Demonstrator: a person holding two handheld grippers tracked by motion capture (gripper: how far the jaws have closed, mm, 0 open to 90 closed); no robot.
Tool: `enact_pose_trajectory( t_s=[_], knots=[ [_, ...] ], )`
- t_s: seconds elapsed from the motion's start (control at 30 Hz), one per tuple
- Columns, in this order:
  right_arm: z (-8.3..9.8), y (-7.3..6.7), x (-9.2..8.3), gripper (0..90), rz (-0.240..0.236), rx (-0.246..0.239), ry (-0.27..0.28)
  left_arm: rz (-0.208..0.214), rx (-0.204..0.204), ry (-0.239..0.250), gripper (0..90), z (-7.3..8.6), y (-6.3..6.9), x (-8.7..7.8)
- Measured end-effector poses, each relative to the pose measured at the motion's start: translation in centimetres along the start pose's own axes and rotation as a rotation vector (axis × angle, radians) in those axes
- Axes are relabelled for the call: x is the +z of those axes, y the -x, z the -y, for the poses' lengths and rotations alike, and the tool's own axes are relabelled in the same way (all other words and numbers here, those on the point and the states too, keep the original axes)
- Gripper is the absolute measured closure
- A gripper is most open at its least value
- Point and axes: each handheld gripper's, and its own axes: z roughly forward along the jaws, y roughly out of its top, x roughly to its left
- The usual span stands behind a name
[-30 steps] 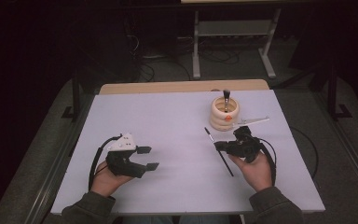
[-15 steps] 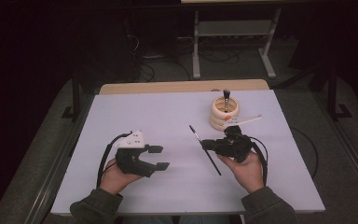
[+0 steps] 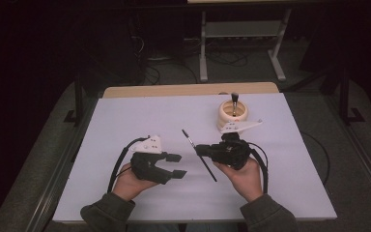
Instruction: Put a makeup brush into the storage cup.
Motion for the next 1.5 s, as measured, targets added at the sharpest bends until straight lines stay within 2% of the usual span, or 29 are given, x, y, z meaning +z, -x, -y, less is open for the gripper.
enact_pose_trajectory(
  t_s=[0.1, 0.13, 0.23, 0.27, 0.33, 0.47, 0.6, 0.73, 0.87, 1.07, 1.1, 1.13, 1.33, 1.47, 1.5],
  knots=[
    [-0.3, -0.5, 0.4, 85.1, 0.000, -0.013, 0.017, 0.010, -0.016, 0.007, 45.8, -0.3, 0.2, 0.5],
    [-0.4, -0.7, 0.5, 85.1, -0.001, -0.017, 0.022, 0.010, -0.008, 0.007, 46.6, -0.4, 0.1, 0.7],
    [-0.5, -1.2, 1.1, 85.1, 0.002, -0.044, 0.030, 0.015, -0.034, 0.010, 48.0, -0.5, 0.1, 1.0],
    [-0.6, -1.4, 1.3, 85.1, 0.001, -0.047, 0.034, 0.016, -0.023, 0.007, 48.3, -0.5, 0.0, 1.2],
    [-0.6, -1.7, 1.6, 85.1, 0.006, -0.060, 0.036, 0.013, -0.046, 0.012, 49.5, -0.5, 0.1, 1.4],
    [-0.4, -2.4, 2.5, 85.1, 0.022, -0.082, 0.041, 0.002, -0.048, 0.010, 52.5, -0.4, -0.3, 1.6],
    [-0.1, -3.1, 3.0, 85.1, 0.058, -0.103, 0.063, 0.009, -0.116, 0.050, 56.1, 0.0, -0.6, 1.5],
    [0.3, -3.5, 3.5, 85.1, 0.080, -0.110, 0.086, -0.012, -0.149, 0.062, 60.1, 0.3, -0.8, 1.3],
    [0.5, -3.9, 3.9, 85.1, 0.090, -0.131, 0.094, -0.034, -0.151, 0.052, 65.2, 0.4, -0.9, 1.3],
    [0.9, -4.1, 4.1, 85.1, 0.101, -0.152, 0.095, -0.035, -0.132, 0.036, 74.1, 0.5, -1.0, 1.1],
    [0.9, -4.1, 4.1, 85.1, 0.102, -0.156, 0.101, -0.036, -0.146, 0.048, 75.6, 0.6, -1.0, 1.2],
    [0.9, -4.1, 4.1, 85.0, 0.101, -0.159, 0.102, -0.037, -0.138, 0.038, 77.1, 0.6, -1.1, 1.1],
    [0.9, -4.2, 3.9, 84.7, 0.104, -0.186, 0.102, -0.063, -0.153, 0.026, 85.2, 0.7, -1.4, 0.8],
    [0.9, -4.1, 3.6, 76.6, 0.084, -0.215, 0.095, -0.067, -0.149, 0.016, 85.4, 0.5, -1.1, 0.9],
    [0.8, -4.1, 3.6, 74.8, 0.083, -0.217, 0.090, -0.077, -0.126, -0.006, 85.4, 0.4, -1.1, 0.9]
  ],
)
